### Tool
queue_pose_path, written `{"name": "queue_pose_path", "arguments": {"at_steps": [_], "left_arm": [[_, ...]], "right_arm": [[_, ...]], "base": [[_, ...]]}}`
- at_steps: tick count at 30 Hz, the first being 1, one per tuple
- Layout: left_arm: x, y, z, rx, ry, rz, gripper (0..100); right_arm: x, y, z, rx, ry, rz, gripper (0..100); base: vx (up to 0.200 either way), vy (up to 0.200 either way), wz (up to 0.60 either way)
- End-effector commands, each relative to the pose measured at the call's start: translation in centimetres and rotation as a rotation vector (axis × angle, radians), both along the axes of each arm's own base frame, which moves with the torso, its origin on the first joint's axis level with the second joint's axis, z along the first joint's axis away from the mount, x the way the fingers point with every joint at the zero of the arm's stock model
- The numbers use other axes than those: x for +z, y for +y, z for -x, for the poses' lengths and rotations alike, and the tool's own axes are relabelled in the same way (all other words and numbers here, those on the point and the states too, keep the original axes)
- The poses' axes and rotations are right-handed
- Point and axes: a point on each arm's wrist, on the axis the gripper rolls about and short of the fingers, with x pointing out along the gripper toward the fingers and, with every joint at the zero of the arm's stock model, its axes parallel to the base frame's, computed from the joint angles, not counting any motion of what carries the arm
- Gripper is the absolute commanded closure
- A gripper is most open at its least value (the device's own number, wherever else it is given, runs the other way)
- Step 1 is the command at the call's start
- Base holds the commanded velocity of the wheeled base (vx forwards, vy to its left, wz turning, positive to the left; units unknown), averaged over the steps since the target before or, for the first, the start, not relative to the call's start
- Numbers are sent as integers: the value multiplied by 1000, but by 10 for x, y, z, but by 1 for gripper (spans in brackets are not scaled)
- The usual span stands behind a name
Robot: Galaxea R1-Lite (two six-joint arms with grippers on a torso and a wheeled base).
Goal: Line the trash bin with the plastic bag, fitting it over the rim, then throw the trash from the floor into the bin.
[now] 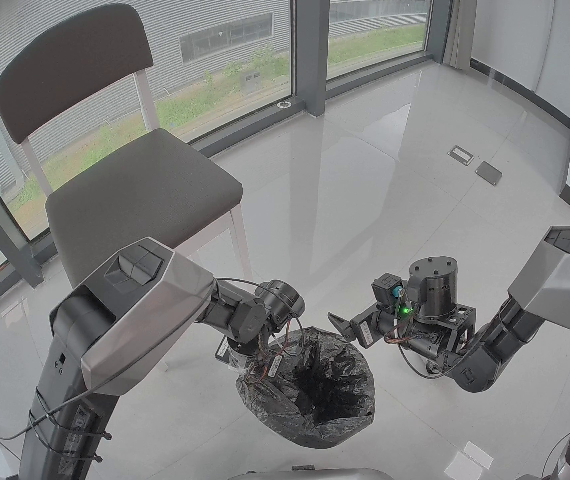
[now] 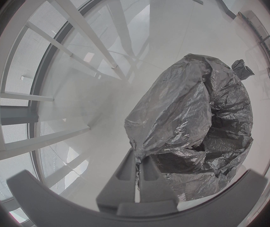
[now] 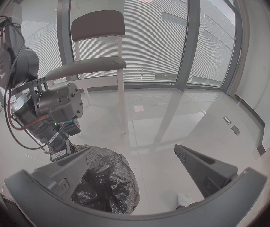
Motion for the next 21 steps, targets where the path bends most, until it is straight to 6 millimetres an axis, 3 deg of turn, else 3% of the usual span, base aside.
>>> {"name": "queue_pose_path", "arguments": {"at_steps": [1,6,17,18,21], "left_arm": [[17,8,-8,23,8,-29,100],[26,14,-9,40,49,-69,100],[25,15,-10,70,47,-59,100],[25,15,-10,75,42,-54,0],[25,15,-10,80,45,-54,0]], "right_arm": [[-2,-4,-2,-11,5,5,0],[-2,-6,-3,-18,8,9,0],[-8,-7,-3,-21,23,19,0],[-8,-7,-3,-20,24,18,0],[-9,-8,-3,-22,26,18,0]], "base": [[0,0,0],[0,0,0],[0,0,0],[0,0,0],[0,0,0]]}}
